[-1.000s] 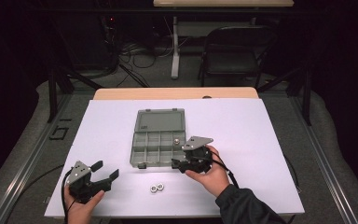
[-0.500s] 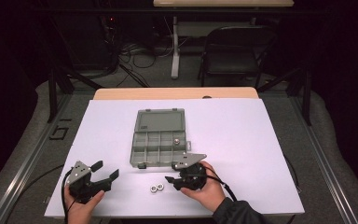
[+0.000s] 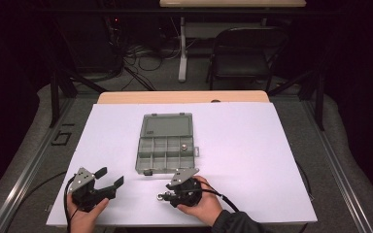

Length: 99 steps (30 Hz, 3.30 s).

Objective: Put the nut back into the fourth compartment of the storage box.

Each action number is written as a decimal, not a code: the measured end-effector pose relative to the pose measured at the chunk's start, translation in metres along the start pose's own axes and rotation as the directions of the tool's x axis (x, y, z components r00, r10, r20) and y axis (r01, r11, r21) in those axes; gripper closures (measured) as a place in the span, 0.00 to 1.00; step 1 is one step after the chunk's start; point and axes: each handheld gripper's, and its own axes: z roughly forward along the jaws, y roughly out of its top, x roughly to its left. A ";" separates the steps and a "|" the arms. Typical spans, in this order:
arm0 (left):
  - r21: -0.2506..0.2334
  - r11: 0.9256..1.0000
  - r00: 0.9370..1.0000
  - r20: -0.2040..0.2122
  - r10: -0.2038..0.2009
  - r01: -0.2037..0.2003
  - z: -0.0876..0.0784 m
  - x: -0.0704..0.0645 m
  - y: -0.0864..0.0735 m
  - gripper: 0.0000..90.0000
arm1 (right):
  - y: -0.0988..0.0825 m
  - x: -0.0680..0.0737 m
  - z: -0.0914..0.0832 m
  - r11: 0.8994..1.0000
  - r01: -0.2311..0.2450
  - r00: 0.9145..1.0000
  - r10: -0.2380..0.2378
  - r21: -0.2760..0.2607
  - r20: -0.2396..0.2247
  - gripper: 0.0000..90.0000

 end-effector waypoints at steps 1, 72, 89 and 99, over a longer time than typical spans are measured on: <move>0.000 1.000 1.000 0.000 0.000 0.000 0.000 0.000 0.000 0.26 | 0.000 0.000 0.002 1.000 0.001 1.000 -0.001 0.001 -0.001 0.68; -0.002 1.000 1.000 0.001 -0.003 0.003 0.001 0.000 0.000 0.26 | 0.081 -0.095 -0.051 0.992 -0.118 0.971 0.107 0.038 0.213 0.78; -0.003 1.000 1.000 0.006 0.000 0.000 0.000 0.001 0.000 0.26 | 0.072 -0.136 -0.015 0.973 -0.222 0.925 0.190 0.063 0.328 0.78; -0.002 1.000 1.000 0.008 0.003 -0.003 0.000 0.001 0.001 0.26 | 0.066 -0.140 -0.009 0.971 -0.222 0.922 0.179 0.090 0.342 0.78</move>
